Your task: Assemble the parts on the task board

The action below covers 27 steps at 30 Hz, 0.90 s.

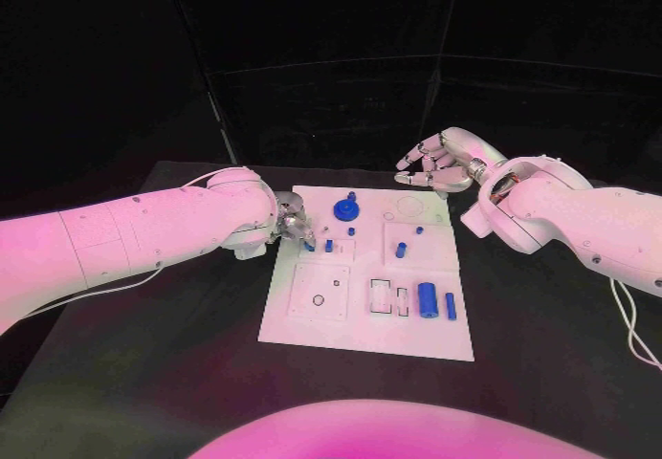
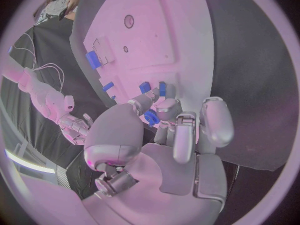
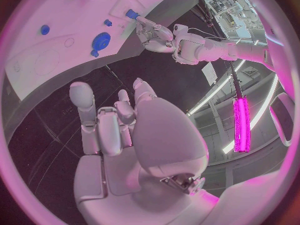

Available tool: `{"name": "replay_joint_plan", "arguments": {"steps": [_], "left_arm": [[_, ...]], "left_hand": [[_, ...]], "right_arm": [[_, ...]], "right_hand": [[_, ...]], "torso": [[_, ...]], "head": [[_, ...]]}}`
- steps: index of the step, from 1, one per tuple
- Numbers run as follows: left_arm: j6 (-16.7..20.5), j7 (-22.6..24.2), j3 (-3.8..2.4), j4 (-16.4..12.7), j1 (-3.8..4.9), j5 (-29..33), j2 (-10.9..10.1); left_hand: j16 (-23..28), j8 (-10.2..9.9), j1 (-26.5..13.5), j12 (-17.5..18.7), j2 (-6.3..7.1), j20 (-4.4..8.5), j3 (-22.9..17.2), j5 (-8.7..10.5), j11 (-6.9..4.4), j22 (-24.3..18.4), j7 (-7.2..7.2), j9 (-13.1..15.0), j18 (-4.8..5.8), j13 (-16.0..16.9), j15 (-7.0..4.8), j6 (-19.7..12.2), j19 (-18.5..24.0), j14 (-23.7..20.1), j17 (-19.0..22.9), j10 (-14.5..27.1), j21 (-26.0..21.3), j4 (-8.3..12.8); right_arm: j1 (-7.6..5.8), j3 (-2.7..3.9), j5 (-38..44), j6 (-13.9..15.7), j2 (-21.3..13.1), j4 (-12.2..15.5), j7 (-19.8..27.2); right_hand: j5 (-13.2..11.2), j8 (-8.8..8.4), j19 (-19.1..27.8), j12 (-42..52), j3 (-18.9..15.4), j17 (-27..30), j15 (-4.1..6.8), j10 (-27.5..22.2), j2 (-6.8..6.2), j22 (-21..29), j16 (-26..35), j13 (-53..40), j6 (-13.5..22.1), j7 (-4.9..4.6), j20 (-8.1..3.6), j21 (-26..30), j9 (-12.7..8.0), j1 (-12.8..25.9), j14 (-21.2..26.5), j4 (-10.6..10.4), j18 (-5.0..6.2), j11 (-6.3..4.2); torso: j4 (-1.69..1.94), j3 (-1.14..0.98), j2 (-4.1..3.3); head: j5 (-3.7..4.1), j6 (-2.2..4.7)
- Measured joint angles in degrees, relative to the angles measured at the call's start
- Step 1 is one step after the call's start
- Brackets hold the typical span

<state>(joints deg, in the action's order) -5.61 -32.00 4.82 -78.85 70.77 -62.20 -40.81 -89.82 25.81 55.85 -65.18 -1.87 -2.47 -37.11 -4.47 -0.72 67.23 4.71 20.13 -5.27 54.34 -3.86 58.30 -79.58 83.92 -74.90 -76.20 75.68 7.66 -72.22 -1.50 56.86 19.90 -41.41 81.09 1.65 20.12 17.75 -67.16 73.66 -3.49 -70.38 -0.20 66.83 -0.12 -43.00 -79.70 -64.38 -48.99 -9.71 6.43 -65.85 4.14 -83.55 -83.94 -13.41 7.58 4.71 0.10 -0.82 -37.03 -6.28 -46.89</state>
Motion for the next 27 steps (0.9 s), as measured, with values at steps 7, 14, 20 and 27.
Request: {"name": "replay_joint_plan", "arguments": {"steps": [7,14,20,27], "left_arm": [[-0.7,0.0,-0.02,0.6,0.06,0.0,0.4],[-1.2,0.0,-0.01,1.0,0.06,-0.1,0.7],[-1.6,0.0,0.10,1.2,-0.11,-0.1,1.0],[-1.9,0.0,0.10,1.5,-0.13,-0.1,1.2]], "left_hand": [[0.0,0.4,-1.2,0.0,0.00,0.00,0.0,-0.02,-0.09,0.0,-0.15,0.1,0.00,0.6,0.00,0.5,0.0,0.0,0.0,-0.3,0.0,0.0],[0.0,0.5,-2.3,-0.3,0.43,0.20,1.4,-0.03,-0.50,0.0,-0.94,0.2,0.00,1.0,-0.17,1.3,-0.2,0.2,0.0,-0.7,0.0,-1.4],[0.0,0.8,-3.3,-0.3,-0.25,0.21,2.3,-0.03,-0.71,0.2,-2.07,0.1,0.00,1.2,-0.23,2.4,-0.2,0.2,0.0,-1.1,0.0,-2.6],[0.0,0.6,-4.0,-0.5,-0.18,0.20,3.1,0.45,-0.69,0.2,-2.62,-0.2,0.00,1.3,-0.23,3.0,-0.2,0.2,0.0,-1.1,0.0,-3.4]], "right_arm": [[0.00,0.00,0.0,0.0,0.0,0.0,0.0],[0.00,0.00,0.0,0.0,-0.1,0.0,0.0],[0.00,0.00,0.0,0.0,-0.1,0.1,0.0],[0.00,0.00,0.0,0.0,-0.1,0.1,0.0]], "right_hand": [[0.0,0.00,0.0,0.0,0.0,0.0,0.00,0.0,0.00,0.0,0.0,0.0,0.0,0.00,0.00,0.0,0.0,0.0,0.0,0.0,0.00,0.00],[0.0,0.00,0.0,0.0,0.0,0.0,0.00,0.0,0.00,0.0,0.0,0.0,0.0,0.00,0.00,0.0,0.0,0.0,0.0,0.0,0.00,0.00],[0.0,0.00,0.0,0.0,0.0,0.0,0.00,0.0,0.00,0.0,0.0,0.0,0.0,0.00,0.00,0.0,0.0,0.0,0.0,0.0,0.00,0.00],[0.0,0.00,0.0,0.0,0.0,0.0,0.00,0.0,0.00,0.0,0.0,0.0,0.0,0.00,0.00,0.0,0.0,0.0,0.0,0.0,0.00,0.00]], "torso": [[-0.01,-0.01,0.01],[-0.05,-0.01,0.01],[-0.05,-0.01,0.01],[-0.03,0.01,0.01]], "head": [[0.07,-0.13],[0.14,-0.12],[0.23,-0.11],[0.31,-0.13]]}}
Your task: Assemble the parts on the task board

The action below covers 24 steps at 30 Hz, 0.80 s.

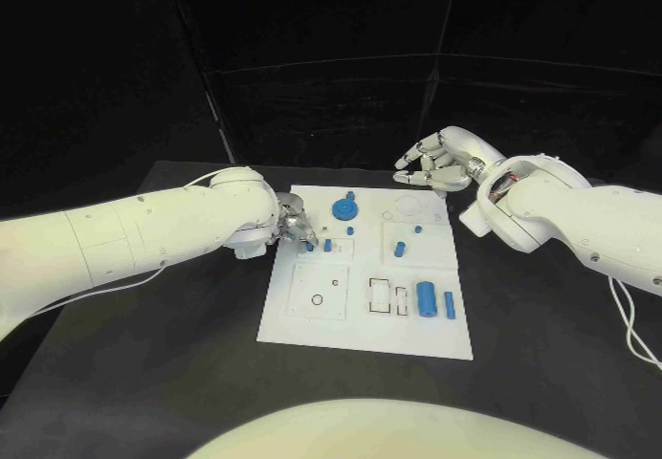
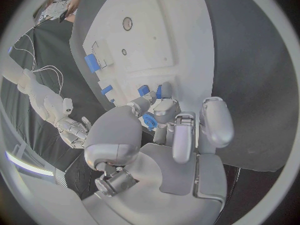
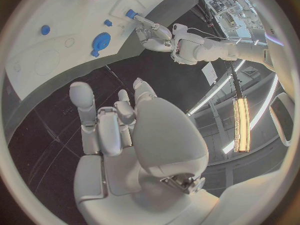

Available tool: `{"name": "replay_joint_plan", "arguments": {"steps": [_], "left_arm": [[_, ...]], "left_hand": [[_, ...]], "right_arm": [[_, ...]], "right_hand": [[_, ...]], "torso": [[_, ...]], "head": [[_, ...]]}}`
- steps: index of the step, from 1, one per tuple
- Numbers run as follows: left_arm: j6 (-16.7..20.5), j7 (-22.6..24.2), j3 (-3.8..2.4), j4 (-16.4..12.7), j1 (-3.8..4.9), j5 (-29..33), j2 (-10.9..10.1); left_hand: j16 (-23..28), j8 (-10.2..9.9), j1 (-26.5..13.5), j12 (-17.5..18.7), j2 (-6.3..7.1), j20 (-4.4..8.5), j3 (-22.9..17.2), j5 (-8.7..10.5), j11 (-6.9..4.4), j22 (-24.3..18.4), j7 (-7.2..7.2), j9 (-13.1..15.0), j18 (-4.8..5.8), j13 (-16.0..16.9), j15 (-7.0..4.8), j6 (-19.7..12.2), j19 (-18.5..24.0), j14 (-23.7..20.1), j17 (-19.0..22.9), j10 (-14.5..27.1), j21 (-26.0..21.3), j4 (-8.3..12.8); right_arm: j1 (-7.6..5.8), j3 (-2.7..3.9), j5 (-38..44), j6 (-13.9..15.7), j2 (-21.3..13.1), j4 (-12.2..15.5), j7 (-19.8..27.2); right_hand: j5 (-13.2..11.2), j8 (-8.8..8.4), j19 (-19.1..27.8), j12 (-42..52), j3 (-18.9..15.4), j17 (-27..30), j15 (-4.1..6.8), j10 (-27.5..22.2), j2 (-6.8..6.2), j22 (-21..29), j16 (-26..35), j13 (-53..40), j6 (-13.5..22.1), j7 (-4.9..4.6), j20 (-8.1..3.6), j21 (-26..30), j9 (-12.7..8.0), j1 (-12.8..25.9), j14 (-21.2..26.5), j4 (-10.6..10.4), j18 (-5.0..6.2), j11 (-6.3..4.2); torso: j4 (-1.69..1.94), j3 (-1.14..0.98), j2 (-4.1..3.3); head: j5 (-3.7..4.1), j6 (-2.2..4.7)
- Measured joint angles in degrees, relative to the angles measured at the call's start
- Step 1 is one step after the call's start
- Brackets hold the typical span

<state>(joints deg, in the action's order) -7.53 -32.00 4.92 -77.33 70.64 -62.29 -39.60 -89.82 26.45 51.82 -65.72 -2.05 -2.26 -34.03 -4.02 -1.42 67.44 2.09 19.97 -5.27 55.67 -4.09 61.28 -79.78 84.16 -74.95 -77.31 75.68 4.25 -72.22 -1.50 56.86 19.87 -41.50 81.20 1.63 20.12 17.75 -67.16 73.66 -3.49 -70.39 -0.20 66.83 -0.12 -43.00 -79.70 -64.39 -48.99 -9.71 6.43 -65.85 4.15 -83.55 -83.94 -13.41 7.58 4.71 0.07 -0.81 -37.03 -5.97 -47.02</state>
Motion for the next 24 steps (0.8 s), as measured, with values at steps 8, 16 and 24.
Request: {"name": "replay_joint_plan", "arguments": {"steps": [8,16,24], "left_arm": [[-0.1,0.0,0.02,0.4,0.00,0.0,0.2],[0.0,0.0,0.02,0.4,0.00,0.0,0.0],[0.7,0.0,-0.04,-0.7,0.04,0.0,-1.3]], "left_hand": [[0.0,0.0,-1.4,0.0,0.72,0.00,1.3,0.31,-0.02,0.1,0.27,0.0,0.00,0.3,0.00,0.1,0.0,0.0,0.0,0.0,0.0,-1.4],[0.0,0.0,-4.4,0.0,2.93,0.00,7.9,0.53,-0.02,0.2,0.27,-0.2,0.00,0.4,-0.21,0.6,0.0,-0.2,0.0,0.0,0.0,-4.3],[0.0,0.0,-4.2,0.0,3.73,0.19,17.7,0.87,-0.02,0.3,0.06,-0.4,0.00,0.6,-0.41,0.8,-0.2,0.0,0.0,0.0,-0.2,-7.6]], "right_arm": [[0.00,0.00,0.0,0.0,0.0,0.0,0.0],[0.00,0.00,0.0,0.0,-0.1,0.0,0.0],[0.00,0.00,0.0,0.0,-0.1,0.0,0.0]], "right_hand": [[0.2,0.00,0.0,0.0,0.0,0.1,0.00,-0.1,0.00,0.1,0.0,0.1,0.0,0.00,0.00,0.0,0.0,0.0,0.0,0.0,0.00,0.13],[0.2,0.00,0.0,0.0,0.0,0.1,0.00,-0.2,0.00,0.1,0.0,0.1,0.0,0.00,0.00,0.0,0.0,0.0,0.0,0.0,0.00,0.21],[0.2,0.00,0.0,0.0,-0.1,0.1,0.00,-0.2,0.00,0.1,0.0,0.2,0.0,0.00,0.00,0.0,0.0,0.0,0.0,-0.1,0.00,0.21]], "torso": [[0.03,0.02,0.00],[0.04,0.06,0.00],[0.07,0.10,0.00]], "head": [[0.07,0.02],[0.13,0.16],[0.29,0.34]]}}
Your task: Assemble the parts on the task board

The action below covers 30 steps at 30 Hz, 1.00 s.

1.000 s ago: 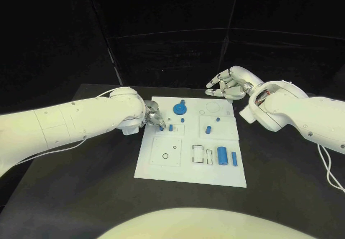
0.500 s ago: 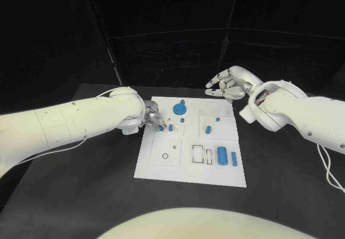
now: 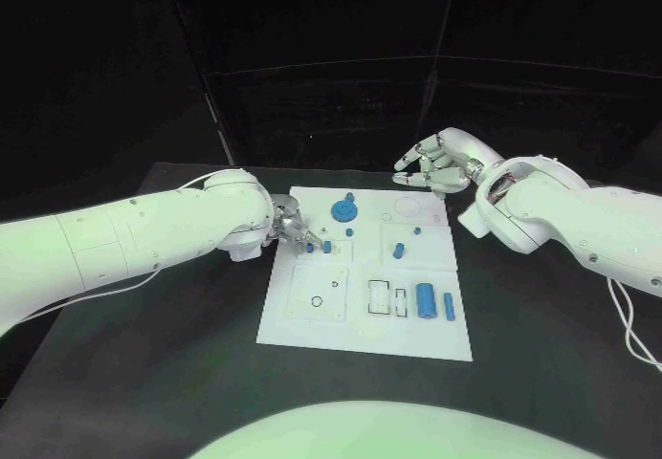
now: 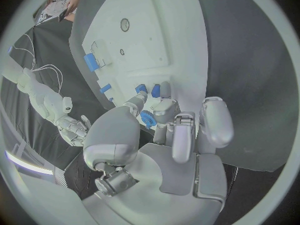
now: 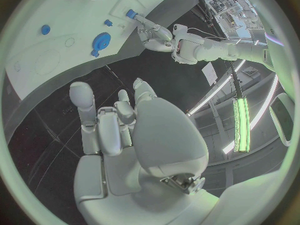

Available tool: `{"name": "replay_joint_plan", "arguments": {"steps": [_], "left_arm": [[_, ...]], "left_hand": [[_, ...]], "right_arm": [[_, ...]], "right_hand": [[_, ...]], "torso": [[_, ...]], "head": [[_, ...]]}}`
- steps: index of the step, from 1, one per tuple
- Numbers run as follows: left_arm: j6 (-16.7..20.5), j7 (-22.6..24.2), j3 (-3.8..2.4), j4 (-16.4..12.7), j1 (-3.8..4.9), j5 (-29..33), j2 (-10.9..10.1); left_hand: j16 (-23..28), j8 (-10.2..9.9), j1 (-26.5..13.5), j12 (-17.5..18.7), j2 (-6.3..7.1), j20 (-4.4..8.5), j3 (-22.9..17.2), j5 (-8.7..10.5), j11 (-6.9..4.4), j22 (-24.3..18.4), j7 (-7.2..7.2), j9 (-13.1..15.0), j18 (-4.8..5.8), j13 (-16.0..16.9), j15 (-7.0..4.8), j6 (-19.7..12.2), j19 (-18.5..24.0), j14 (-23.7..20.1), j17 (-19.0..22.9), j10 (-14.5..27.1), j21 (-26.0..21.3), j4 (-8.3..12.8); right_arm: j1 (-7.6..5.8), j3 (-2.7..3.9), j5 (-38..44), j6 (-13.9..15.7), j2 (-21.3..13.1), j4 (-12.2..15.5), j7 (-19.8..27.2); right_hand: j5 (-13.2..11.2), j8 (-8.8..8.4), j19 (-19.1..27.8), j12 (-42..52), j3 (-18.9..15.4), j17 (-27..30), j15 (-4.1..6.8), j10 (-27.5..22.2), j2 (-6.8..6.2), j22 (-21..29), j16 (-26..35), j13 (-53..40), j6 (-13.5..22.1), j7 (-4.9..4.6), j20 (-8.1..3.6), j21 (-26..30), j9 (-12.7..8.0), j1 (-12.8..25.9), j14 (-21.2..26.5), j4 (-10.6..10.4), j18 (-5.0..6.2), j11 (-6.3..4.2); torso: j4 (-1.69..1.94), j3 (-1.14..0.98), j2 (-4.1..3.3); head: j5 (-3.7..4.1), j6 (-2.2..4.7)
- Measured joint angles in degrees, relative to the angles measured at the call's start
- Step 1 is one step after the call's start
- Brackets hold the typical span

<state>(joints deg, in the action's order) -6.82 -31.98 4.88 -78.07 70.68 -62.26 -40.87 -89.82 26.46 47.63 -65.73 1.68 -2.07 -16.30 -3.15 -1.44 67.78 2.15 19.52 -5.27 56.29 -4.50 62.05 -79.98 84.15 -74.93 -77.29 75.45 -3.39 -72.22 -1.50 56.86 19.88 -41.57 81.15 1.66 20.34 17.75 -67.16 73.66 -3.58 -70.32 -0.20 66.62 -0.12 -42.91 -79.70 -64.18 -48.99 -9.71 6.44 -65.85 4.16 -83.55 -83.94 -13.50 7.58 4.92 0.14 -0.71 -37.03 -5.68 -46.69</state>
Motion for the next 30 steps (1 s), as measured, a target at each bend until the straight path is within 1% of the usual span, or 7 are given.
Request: {"name": "replay_joint_plan", "arguments": {"steps": [10,14,16,19,22,27,30], "left_arm": [[2.9,1.0,-0.49,-2.1,1.27,0.9,-2.0],[5.4,2.5,-0.69,-2.6,1.78,2.0,-2.6],[7.6,4.4,-0.76,-2.6,2.06,3.1,-2.7],[10.9,8.7,-0.78,-2.0,2.25,4.6,-2.2],[13.6,13.3,-0.69,-0.9,2.36,5.7,-1.1],[16.7,23.9,0.43,2.6,2.18,6.7,2.4],[17.6,29.5,0.79,4.6,1.71,5.9,4.3]], "left_hand": [[0.0,-0.4,1.5,1.4,0.58,0.81,6.7,0.27,-0.33,-1.3,-0.04,-0.2,0.00,-1.8,-0.20,0.0,0.4,-0.2,0.0,1.2,-1.3,-2.8],[1.2,-1.6,4.7,8.7,0.27,0.46,8.4,0.27,0.38,-6.5,1.01,-0.5,-0.15,-10.5,-0.20,-2.3,3.3,-0.2,0.0,6.2,-5.3,-2.5],[3.4,-2.7,8.1,14.7,-0.16,-0.10,8.9,0.27,1.43,-12.0,2.11,-1.1,-1.45,-16.8,0.67,-4.9,6.4,-0.2,0.0,11.1,-9.7,-1.6],[8.5,-4.2,13.5,19.1,-0.72,-1.38,9.1,0.27,3.22,-21.9,4.07,-1.9,-3.16,-20.0,2.22,-8.2,12.1,-0.3,0.5,16.4,-18.2,0.3],[15.7,-5.4,18.8,23.1,-1.05,-2.50,8.7,0.27,4.66,-28.5,5.54,-2.9,-4.12,-22.8,3.56,-10.5,16.7,-4.3,8.9,21.0,-24.8,2.5],[34.2,-8.1,26.2,34.1,-0.84,-4.92,6.8,0.23,6.90,-33.0,6.88,-5.7,-4.11,-31.8,6.06,-11.8,21.7,-19.2,31.0,26.5,-32.4,5.9],[35.4,-9.8,27.7,38.5,0.08,-5.65,7.0,0.27,7.17,-34.3,6.91,-7.5,-4.27,-36.5,6.24,-11.0,20.9,-19.3,33.4,25.5,-34.2,6.8]], "right_arm": [[0.01,0.00,0.0,0.0,0.0,-0.1,0.0],[0.02,0.00,0.0,0.0,0.0,-0.1,0.1],[0.02,0.00,0.0,0.0,0.0,-0.1,0.1],[0.02,-0.01,0.0,0.1,-0.1,-0.1,0.1],[0.02,-0.01,0.0,0.1,-0.1,-0.1,0.1],[0.03,-0.01,0.0,0.1,0.0,-0.2,0.1],[0.04,-0.01,0.0,0.1,0.1,-0.3,0.1]], "right_hand": [[0.0,0.00,0.0,0.0,-0.2,0.1,0.00,0.0,0.00,0.1,0.0,0.1,0.0,0.00,0.00,0.2,0.0,0.0,0.0,-0.2,0.00,0.00],[0.0,0.00,0.0,0.0,-0.2,0.1,0.00,0.0,0.00,0.1,0.0,0.1,0.2,0.19,0.00,0.2,-0.1,0.0,0.0,-0.2,0.00,0.00],[0.0,0.00,0.0,0.0,-0.2,0.1,0.00,0.0,0.00,0.1,0.0,0.1,0.2,0.18,0.00,0.2,0.0,0.0,0.0,-0.2,0.00,0.00],[0.0,0.00,0.0,0.0,-0.2,0.1,0.00,0.0,0.00,0.1,0.0,0.1,0.2,0.19,0.00,0.2,0.0,0.0,0.0,-0.2,0.00,0.00],[0.0,0.00,0.0,0.0,-0.2,0.1,0.00,0.0,0.00,0.1,0.0,0.2,0.2,0.19,0.00,0.2,0.0,0.0,0.0,-0.2,0.00,-0.02],[0.0,0.00,0.0,0.0,-0.2,0.1,0.00,-0.4,0.00,0.2,0.0,0.4,0.4,-0.02,0.00,0.2,0.0,0.0,0.0,-0.2,0.00,-0.01],[0.0,0.00,0.0,0.0,-0.2,0.1,0.00,-0.4,0.00,0.2,0.0,0.4,0.4,-0.02,0.00,0.2,0.0,0.0,0.0,-0.2,0.00,-0.01]], "torso": [[0.00,-0.01,0.00],[0.00,-0.04,0.01],[0.01,-0.07,0.01],[0.00,-0.10,0.01],[0.00,-0.11,0.01],[-0.03,-0.08,0.01],[-0.09,-0.04,-0.01]], "head": [[0.24,0.25],[0.36,0.18],[0.41,0.17],[0.44,0.27],[0.55,0.39],[0.75,0.66],[0.89,0.82]]}}
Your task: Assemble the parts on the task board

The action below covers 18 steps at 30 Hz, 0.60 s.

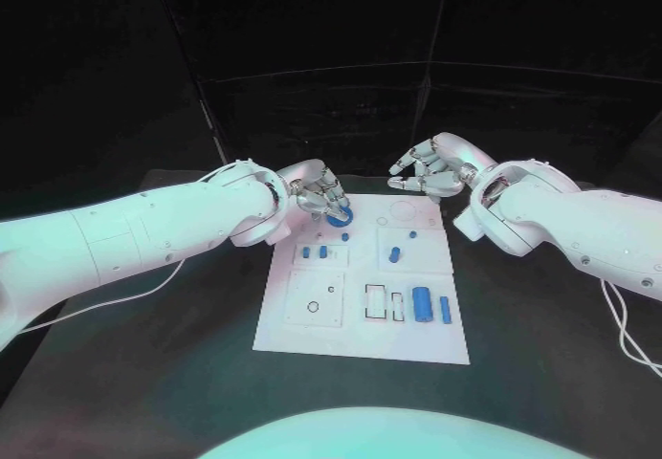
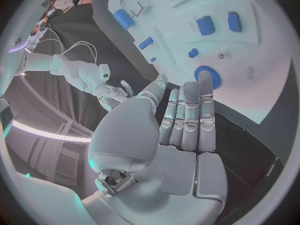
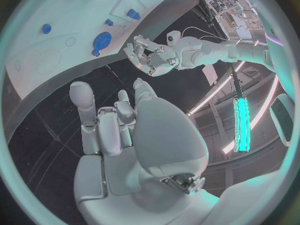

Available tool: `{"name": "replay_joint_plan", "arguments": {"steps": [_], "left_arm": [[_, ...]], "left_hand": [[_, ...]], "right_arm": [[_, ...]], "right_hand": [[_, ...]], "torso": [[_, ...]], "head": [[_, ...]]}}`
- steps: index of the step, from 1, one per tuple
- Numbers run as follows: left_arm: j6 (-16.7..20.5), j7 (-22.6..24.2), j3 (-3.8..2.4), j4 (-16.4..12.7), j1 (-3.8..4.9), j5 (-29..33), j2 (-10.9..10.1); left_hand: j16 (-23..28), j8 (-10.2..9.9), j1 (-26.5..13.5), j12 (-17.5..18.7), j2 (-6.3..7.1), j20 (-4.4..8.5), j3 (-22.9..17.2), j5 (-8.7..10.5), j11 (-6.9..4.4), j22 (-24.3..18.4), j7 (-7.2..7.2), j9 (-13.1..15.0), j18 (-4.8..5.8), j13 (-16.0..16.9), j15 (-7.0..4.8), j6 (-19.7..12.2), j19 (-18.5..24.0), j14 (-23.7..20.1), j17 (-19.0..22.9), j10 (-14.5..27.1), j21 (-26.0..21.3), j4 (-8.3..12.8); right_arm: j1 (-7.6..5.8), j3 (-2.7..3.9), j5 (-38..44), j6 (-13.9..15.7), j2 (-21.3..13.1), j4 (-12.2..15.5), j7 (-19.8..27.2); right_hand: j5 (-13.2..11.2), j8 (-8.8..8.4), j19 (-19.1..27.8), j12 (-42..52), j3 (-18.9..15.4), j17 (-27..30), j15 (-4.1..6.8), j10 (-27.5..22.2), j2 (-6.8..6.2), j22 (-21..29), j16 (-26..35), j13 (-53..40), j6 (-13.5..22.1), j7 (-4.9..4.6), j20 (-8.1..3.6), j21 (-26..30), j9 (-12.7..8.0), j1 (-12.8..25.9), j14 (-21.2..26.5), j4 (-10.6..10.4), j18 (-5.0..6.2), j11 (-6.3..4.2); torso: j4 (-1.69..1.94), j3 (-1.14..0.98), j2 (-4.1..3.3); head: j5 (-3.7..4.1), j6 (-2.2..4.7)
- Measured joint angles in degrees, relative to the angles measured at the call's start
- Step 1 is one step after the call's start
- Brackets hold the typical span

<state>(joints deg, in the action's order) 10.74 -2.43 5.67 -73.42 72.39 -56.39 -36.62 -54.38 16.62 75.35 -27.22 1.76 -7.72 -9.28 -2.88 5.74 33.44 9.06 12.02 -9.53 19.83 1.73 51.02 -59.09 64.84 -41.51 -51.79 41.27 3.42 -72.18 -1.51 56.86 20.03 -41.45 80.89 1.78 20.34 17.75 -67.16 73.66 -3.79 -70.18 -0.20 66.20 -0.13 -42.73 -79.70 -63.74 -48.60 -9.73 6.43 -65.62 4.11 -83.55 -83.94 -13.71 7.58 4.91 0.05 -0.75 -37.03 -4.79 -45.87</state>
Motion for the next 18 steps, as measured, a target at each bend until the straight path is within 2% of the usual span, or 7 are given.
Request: {"name": "replay_joint_plan", "arguments": {"steps": [1,4,8,9,11,14,18], "left_arm": [[0.2,1.4,0.15,0.6,-0.09,-0.5,0.5],[0.8,5.3,0.73,2.5,-0.42,-2.9,1.9],[1.0,7.9,1.19,4.7,-0.92,-7.2,3.4],[1.0,8.2,1.23,5.0,-1.02,-8.2,3.7],[0.7,8.4,1.31,5.7,-1.17,-10.3,4.2],[-0.2,8.5,1.40,6.6,-1.31,-13.6,5.1],[-1.5,8.2,1.41,7.7,-1.38,-16.9,6.2]], "left_hand": [[-0.4,-0.5,0.4,1.1,0.05,0.13,0.0,0.00,-0.09,-0.2,0.05,-0.5,-0.70,-1.3,-0.12,0.6,-0.7,0.6,0.0,-0.7,0.0,0.2],[-4.2,-1.8,2.0,3.9,-0.21,0.43,-0.9,0.00,-0.02,-0.3,-0.10,-1.8,-0.71,-4.2,-0.54,1.5,-2.9,4.5,-3.3,-2.0,0.0,1.3],[-14.1,-3.4,2.6,7.2,-0.02,0.99,-1.9,0.00,-0.33,0.8,-0.45,-3.3,-0.72,-7.7,-0.93,2.9,-7.3,12.6,-14.0,-4.0,2.6,2.4],[-16.5,-3.7,2.6,7.8,-0.02,1.14,-2.0,0.00,-0.46,2.0,-0.56,-3.6,-0.72,-8.3,-1.02,3.3,-8.7,14.5,-16.9,-4.4,3.9,2.5],[-20.2,-4.2,2.1,8.7,0.43,1.31,-2.0,0.00,-0.56,6.8,-0.62,-4.1,-0.72,-9.4,-1.30,3.7,-12.0,17.2,-21.5,-5.2,8.5,2.5],[-22.1,-4.9,1.7,9.9,0.85,1.58,-2.0,0.00,-0.51,11.3,-0.58,-4.7,0.29,-10.6,-1.46,4.1,-14.8,18.7,-23.7,-5.6,12.7,2.5],[-22.6,-5.6,1.4,11.1,1.13,1.78,-2.1,0.00,-0.72,14.1,-0.70,-5.3,0.29,-11.7,-1.52,4.6,-16.2,18.7,-24.1,-6.2,15.2,2.6]], "right_arm": [[0.01,0.00,0.0,0.0,0.0,0.0,0.0],[0.03,0.00,0.0,0.0,0.1,-0.1,0.0],[0.04,0.00,0.0,0.0,0.3,-0.1,0.1],[0.05,0.00,0.0,0.0,0.3,-0.1,0.1],[0.05,0.00,0.0,0.0,0.4,-0.1,0.1],[0.06,0.00,0.0,0.0,0.4,-0.1,0.1],[0.06,0.00,0.0,0.0,0.5,-0.2,0.2]], "right_hand": [[0.0,0.00,0.0,0.0,0.0,0.0,0.00,0.0,0.00,0.0,0.0,0.0,0.0,0.00,0.00,0.0,0.0,0.0,0.0,0.0,0.00,0.00],[0.0,0.00,0.0,0.0,0.0,0.0,0.00,0.0,0.00,0.0,0.0,0.0,0.0,0.00,0.00,0.0,0.0,0.0,0.0,0.0,0.00,0.00],[0.0,0.00,0.0,0.0,0.0,0.0,0.00,0.0,0.00,0.0,0.0,0.0,0.0,0.00,0.00,0.0,0.0,0.0,0.0,0.0,0.00,0.00],[0.0,0.00,0.0,0.0,0.0,0.0,0.00,0.0,0.00,0.0,0.0,0.0,0.0,0.00,0.00,0.0,0.0,0.0,0.0,0.0,0.00,0.00],[0.0,0.00,0.0,0.0,0.0,0.0,0.00,0.0,0.00,0.0,0.0,0.0,0.0,0.00,0.00,0.0,0.0,0.0,0.0,0.0,0.00,0.00],[0.0,0.00,0.0,0.0,0.0,0.0,0.00,0.0,0.00,0.0,0.0,0.0,0.0,0.00,0.00,0.0,0.0,0.0,0.0,0.0,0.00,0.00],[0.0,0.00,0.0,0.0,0.0,0.0,0.00,0.0,0.00,0.0,0.0,0.0,0.0,0.00,0.00,0.0,0.0,0.0,0.0,0.0,0.00,0.00]], "torso": [[-0.01,0.02,-0.01],[-0.04,0.01,-0.02],[-0.05,0.00,-0.06],[-0.05,0.00,-0.06],[-0.05,0.00,-0.07],[-0.05,0.00,-0.06],[-0.03,-0.03,-0.05]], "head": [[0.05,0.02],[0.13,0.08],[0.39,0.15],[0.46,0.15],[0.55,0.15],[0.59,0.15],[0.68,0.13]]}}
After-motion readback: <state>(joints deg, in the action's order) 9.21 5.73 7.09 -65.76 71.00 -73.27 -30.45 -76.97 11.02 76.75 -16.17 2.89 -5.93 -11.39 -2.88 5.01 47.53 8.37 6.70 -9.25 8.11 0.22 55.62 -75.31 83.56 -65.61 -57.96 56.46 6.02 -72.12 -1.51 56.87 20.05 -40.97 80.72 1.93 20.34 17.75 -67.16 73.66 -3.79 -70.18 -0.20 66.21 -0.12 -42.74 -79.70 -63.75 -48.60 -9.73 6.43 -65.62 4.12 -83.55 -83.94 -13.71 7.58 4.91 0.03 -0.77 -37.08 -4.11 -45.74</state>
